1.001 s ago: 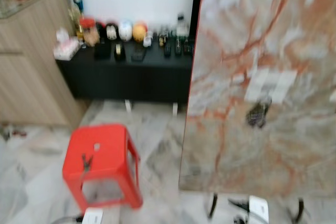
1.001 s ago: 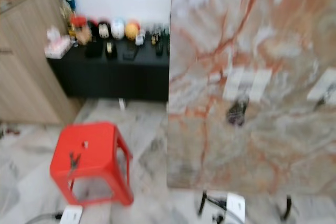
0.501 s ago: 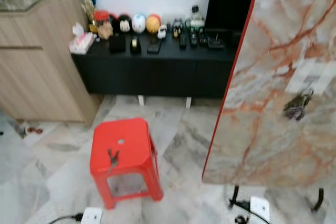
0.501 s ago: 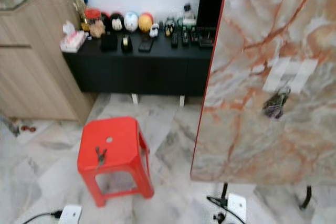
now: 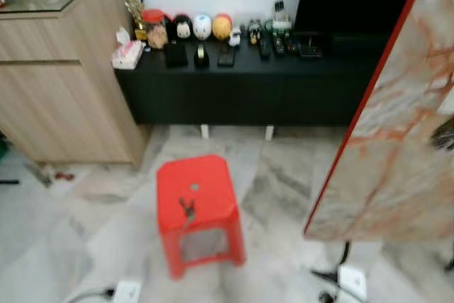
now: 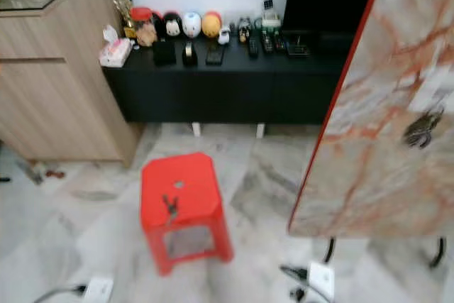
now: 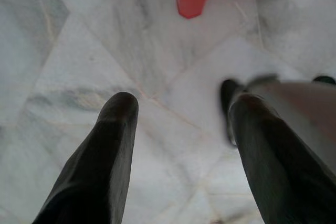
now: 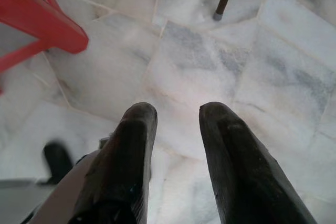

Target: Hang keys on a hook

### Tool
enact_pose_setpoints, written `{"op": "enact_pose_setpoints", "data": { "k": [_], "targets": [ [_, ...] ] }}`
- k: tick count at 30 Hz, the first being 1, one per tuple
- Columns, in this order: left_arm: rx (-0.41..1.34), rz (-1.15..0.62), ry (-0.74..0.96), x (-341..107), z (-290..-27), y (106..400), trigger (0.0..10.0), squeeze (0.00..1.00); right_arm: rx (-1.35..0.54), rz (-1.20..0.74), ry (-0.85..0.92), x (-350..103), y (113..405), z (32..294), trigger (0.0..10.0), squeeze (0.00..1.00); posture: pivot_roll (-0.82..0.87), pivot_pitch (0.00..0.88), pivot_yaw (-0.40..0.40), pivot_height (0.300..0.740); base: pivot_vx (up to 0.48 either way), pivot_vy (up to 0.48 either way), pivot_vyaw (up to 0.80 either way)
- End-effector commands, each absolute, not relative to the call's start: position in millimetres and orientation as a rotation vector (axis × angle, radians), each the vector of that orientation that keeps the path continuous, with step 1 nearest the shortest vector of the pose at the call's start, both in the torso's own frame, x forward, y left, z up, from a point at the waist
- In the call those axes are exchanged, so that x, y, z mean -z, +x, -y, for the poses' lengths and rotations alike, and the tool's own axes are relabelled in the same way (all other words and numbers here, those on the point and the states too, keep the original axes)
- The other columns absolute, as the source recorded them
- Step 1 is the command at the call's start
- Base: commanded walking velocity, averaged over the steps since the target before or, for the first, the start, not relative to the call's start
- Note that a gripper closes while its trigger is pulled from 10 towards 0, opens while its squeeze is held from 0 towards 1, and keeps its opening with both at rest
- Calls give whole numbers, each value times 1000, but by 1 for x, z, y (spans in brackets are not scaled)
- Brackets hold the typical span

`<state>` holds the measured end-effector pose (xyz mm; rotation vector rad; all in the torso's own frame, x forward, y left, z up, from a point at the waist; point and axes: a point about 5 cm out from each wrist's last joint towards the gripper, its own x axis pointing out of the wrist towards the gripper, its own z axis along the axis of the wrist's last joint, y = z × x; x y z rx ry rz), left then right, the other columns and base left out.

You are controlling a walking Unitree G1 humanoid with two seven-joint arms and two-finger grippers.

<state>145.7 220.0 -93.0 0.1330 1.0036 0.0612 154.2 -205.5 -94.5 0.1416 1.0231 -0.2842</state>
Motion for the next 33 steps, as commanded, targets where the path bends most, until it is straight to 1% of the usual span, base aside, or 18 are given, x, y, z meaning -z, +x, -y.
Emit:
{"op": "enact_pose_setpoints", "data": {
  "k": [1,7,26,33],
  "targets": [
    [-81,-1014,132,93,-226,143,10000,0,270,-998,152,92,163,200,10000,0,-32,20,-12,740,0,375,0],
    [-81,-1017,134,93,-226,142,10000,0,262,-993,156,91,164,199,10000,0,-33,1,-7,740,0,374,0],
    [-75,-1024,146,94,-225,139,10000,0,259,-1011,162,94,159,198,10000,0,-29,0,-3,740,0,374,0],
    [-64,-1032,165,95,-225,138,10000,0,259,-1016,164,95,157,197,10000,0,-25,0,-2,740,0,40,0]
  ]
}}
